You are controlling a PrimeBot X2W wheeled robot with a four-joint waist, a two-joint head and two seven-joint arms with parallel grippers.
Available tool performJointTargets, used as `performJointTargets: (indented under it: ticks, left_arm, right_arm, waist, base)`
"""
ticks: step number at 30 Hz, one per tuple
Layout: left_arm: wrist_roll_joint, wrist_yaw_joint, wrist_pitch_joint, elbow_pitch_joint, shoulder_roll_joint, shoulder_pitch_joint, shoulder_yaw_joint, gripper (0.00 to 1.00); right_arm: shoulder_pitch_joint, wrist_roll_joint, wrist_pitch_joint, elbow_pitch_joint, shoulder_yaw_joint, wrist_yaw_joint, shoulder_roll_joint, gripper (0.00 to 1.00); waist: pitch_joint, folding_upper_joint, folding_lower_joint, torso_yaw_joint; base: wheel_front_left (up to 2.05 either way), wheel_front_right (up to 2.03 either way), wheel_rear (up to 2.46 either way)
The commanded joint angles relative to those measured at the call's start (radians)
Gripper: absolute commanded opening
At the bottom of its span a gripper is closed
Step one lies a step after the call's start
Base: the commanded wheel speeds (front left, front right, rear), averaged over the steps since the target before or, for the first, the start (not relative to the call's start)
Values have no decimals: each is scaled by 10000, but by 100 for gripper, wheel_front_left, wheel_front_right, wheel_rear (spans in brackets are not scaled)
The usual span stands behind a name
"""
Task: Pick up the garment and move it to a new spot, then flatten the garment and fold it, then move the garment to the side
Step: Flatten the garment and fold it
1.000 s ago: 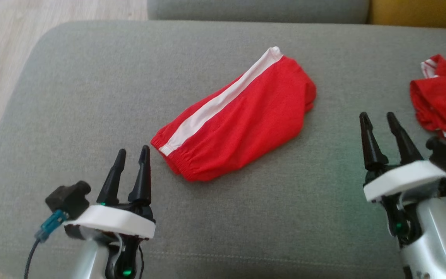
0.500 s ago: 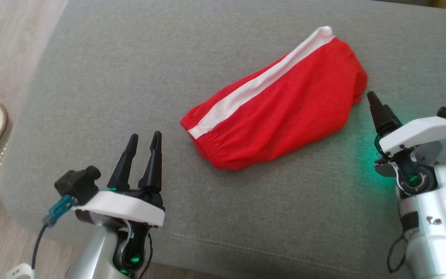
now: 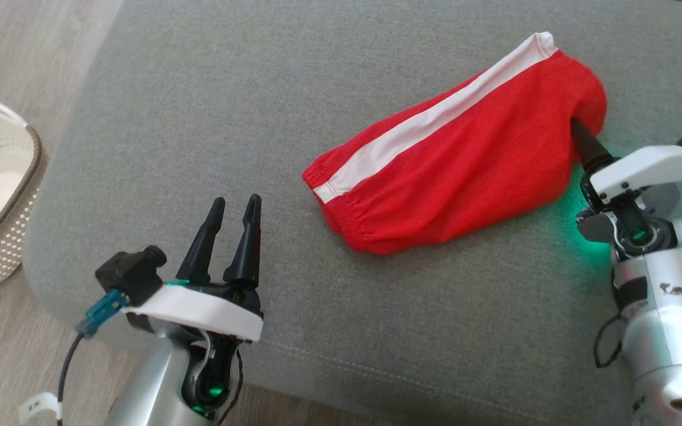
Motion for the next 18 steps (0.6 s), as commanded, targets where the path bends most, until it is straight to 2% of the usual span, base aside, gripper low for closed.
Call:
performJointTargets:
  ticks: [1,5,6,7,18]
  left_arm:
    - [-97,-62,-86,-349,55,-336,275,100]
    - [-134,-62,-86,-324,55,-361,236,100]
    - [-146,-61,-86,-321,55,-370,226,100]
    - [-157,-59,-86,-318,55,-384,215,100]
    - [-120,-34,-86,-215,55,-290,276,100]
  right_arm:
    - [-265,-63,114,-29,259,67,240,100]
    - [-477,-246,211,325,413,67,248,98]
    - [-523,-289,244,407,459,67,249,43]
    - [-562,-343,251,461,516,67,250,1]
    - [-262,-850,-1115,81,877,67,-57,0]
  waist:
    - [20,0,0,38]
    - [19,0,0,88]
    - [23,0,0,98]
    - [19,0,0,111]
    - [-313,0,0,-16]
  base:
    - [0,0,0]
    - [0,0,0]
    - [0,0,0]
    - [0,0,0]
    - [0,0,0]
